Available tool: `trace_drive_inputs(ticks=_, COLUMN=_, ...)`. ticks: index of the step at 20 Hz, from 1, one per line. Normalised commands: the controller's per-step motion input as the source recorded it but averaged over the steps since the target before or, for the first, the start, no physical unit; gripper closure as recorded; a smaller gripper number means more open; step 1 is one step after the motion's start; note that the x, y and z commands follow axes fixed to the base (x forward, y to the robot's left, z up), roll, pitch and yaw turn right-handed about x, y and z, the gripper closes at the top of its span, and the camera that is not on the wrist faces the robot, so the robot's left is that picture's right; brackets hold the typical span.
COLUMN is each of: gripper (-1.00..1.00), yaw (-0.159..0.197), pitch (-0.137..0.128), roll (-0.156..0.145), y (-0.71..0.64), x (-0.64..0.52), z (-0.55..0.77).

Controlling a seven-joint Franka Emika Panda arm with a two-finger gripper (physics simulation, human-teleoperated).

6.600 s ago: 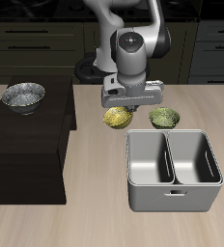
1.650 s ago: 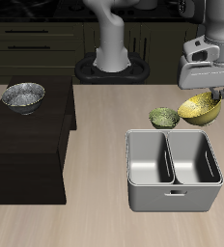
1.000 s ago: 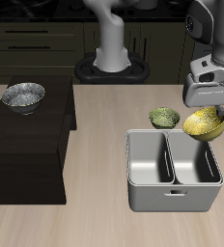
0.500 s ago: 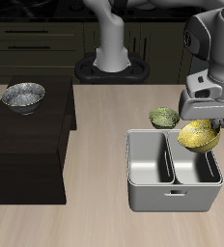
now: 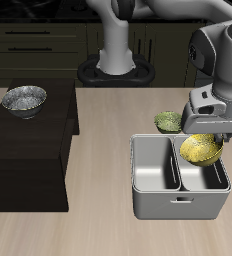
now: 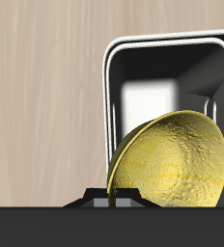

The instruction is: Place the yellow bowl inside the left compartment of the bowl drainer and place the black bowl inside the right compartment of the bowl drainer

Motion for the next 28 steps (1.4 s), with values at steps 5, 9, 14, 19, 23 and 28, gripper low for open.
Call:
trace_drive_inputs(ticks=5, gripper=-1.0, yaw=0.004, pitch=0.04, roll=-0.024, y=-0.11, x=0.0, z=-0.13)
trace_drive_inputs(ticks=9, gripper=-1.0, yaw=-0.013, pitch=0.018, roll=-0.016, y=-0.09, x=0.0, z=-0.04)
trace_drive_inputs(ticks=14, gripper=-1.0, yaw=0.0, pitch=-0.017, roll=-0.028, y=-0.13, x=-0.02, z=0.11)
trace_drive_inputs(ticks=19, gripper=-1.0, yaw=0.007, pitch=-0.039, roll=-0.023, y=-0.1, x=-0.09, z=0.17)
trace_drive_inputs(ticks=23, gripper=-1.0, yaw=0.022, pitch=-0.08, roll=0.012, y=-0.21, x=-0.34, z=0.38)
trace_drive_inputs(ticks=28, gripper=-1.0, yaw=0.048, pitch=-0.07, roll=0.047, y=-0.2, x=-0.36, z=0.39)
